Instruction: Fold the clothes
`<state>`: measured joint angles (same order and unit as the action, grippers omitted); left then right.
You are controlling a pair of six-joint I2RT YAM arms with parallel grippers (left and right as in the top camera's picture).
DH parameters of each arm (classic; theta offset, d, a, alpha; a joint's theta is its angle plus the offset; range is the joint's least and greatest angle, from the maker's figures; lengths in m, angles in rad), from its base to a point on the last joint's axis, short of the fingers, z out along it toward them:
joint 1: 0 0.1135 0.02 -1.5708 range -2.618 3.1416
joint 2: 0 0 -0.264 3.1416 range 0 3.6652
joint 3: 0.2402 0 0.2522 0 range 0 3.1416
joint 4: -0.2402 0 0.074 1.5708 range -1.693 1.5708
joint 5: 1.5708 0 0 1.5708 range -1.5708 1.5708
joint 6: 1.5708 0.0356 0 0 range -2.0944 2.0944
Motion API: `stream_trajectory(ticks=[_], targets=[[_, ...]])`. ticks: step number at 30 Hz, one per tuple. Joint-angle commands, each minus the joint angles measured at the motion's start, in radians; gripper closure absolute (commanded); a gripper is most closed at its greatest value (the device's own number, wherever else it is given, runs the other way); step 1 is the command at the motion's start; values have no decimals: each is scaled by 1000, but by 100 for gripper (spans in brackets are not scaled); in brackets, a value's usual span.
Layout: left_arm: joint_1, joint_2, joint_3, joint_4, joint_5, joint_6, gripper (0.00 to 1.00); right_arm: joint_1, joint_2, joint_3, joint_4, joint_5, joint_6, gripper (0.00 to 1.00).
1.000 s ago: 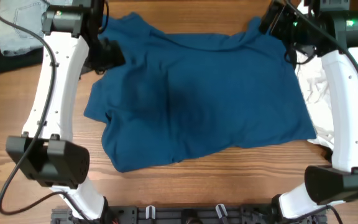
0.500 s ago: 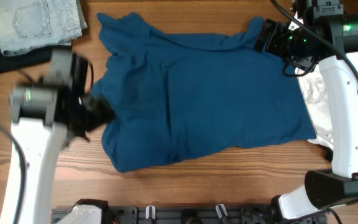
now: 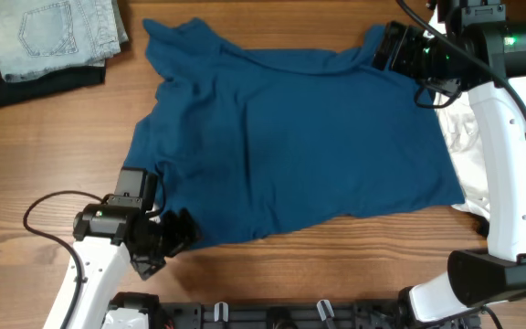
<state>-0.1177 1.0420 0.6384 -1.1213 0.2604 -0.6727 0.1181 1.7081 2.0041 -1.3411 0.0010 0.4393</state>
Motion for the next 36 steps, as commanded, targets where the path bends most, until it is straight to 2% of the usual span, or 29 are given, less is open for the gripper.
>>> stream_trajectory(ticks=[1, 14, 16, 17, 20, 22, 26, 31, 33, 36], targets=[[-3, 53, -30, 60, -60, -16, 8, 2, -12, -2, 5, 0, -21, 0], [-3, 387, -51, 252, -40, -42, 7, 2, -3, -2, 13, 4, -47, 0], [-3, 406, -51, 266, -33, -42, 12, 2, -3, -2, 18, 4, -47, 0], [-3, 406, -51, 266, -33, -42, 20, 2, -3, -2, 20, 4, -47, 0], [-3, 399, -49, 253, -33, -41, 56, 2, -3, -2, 21, 4, -47, 0], [-3, 386, -35, 221, -33, -38, 96, 2, -3, -2, 22, 4, -47, 0], [-2, 332, 64, 108, -50, -17, 96, 2, -3, -2, 20, 3, -45, 0], [81, 216, 340, -95, -205, -47, 96, 3, 2, -40, 14, -7, -16, 0], [139, 203, 407, -109, -225, -38, 96, 3, 3, -87, 34, -29, -16, 0], [224, 206, 427, -35, -216, -38, 96, 3, 3, -212, 118, -102, -17, 0]])
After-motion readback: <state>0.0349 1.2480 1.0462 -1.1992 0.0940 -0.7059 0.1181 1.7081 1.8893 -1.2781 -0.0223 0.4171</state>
